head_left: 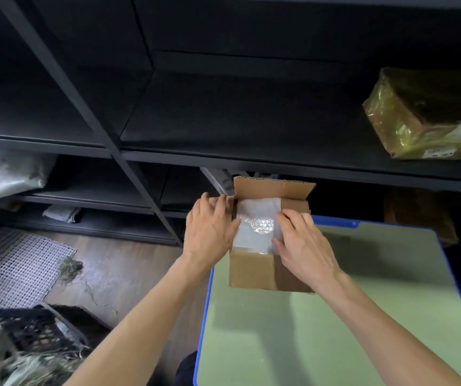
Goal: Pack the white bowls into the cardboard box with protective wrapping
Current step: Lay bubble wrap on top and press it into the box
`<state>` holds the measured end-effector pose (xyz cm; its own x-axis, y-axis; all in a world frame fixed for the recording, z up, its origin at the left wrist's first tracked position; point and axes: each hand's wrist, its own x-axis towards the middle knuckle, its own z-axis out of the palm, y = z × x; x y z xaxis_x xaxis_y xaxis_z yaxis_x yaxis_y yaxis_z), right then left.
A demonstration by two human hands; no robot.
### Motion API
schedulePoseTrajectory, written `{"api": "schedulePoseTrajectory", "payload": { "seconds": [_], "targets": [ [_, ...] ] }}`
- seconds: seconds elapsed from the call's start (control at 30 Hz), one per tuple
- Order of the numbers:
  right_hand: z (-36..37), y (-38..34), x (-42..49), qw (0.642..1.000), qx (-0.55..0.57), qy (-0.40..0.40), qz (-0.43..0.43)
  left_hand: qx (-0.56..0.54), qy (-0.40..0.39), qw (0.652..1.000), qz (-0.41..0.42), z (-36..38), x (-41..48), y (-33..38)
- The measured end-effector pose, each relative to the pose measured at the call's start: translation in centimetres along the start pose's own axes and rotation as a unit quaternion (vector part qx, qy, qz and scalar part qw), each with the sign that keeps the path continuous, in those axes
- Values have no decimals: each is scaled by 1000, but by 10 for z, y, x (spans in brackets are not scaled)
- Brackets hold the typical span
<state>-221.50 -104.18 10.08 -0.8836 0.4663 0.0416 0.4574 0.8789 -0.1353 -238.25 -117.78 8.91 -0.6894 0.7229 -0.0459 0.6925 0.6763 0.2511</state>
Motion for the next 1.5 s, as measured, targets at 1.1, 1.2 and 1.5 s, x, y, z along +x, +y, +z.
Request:
{"api": "schedulePoseTrajectory", "payload": {
  "seconds": [1.1,1.2,1.5],
  "targets": [
    [1,34,-36,996,73,30,26,83,60,976,191,34,-9,92],
    [-15,45,-22,997,51,51,8,87,64,975,195,34,-9,89],
    [-41,36,57,998,-10,52,-22,33,54,979,196,26,-14,81]
  ]
}}
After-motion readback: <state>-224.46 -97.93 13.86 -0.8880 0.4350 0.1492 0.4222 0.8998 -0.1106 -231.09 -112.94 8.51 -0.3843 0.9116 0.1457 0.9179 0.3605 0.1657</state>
